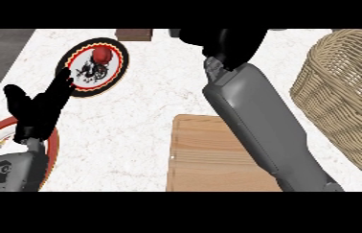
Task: Pick the sweet potato from the cutting board and place it in the basket
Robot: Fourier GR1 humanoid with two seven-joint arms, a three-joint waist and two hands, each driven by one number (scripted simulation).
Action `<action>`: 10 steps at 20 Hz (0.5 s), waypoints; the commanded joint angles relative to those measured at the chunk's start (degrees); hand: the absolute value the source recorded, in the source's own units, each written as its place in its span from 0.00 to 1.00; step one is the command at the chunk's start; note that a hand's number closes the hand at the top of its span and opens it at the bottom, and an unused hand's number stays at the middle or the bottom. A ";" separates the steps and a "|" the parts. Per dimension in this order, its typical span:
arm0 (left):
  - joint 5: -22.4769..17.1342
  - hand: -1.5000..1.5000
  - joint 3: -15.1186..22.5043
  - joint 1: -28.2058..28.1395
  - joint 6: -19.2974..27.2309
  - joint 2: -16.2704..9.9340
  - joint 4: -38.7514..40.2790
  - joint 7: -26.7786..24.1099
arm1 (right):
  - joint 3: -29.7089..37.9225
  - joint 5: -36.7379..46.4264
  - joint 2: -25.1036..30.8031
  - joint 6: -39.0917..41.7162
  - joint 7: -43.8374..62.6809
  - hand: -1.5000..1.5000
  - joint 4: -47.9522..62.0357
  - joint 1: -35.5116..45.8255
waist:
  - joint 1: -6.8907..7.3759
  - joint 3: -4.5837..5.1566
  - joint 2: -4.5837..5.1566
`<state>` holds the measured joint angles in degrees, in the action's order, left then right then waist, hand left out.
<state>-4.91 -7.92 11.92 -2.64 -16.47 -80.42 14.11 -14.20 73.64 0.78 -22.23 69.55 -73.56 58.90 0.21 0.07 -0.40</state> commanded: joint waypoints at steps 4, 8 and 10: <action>-0.50 0.50 -1.36 -0.45 -1.12 -1.22 0.90 -0.82 | 9.20 5.48 2.24 8.95 9.26 1.00 1.33 6.60 | -0.41 -0.01 0.08; 1.34 0.50 -0.38 -0.52 0.96 0.35 1.09 -1.76 | 13.61 6.95 6.65 13.77 6.35 1.00 3.91 6.95 | -0.75 0.00 0.05; 0.65 0.50 -0.94 1.32 -0.12 -0.29 2.83 -1.80 | 15.52 6.81 8.44 10.87 3.20 1.00 3.06 3.44 | -0.94 -0.04 0.30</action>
<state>-4.39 -8.67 12.42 -2.60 -16.78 -78.96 13.01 -1.98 79.13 6.41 -15.72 66.94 -70.92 63.02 -0.45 0.06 -0.24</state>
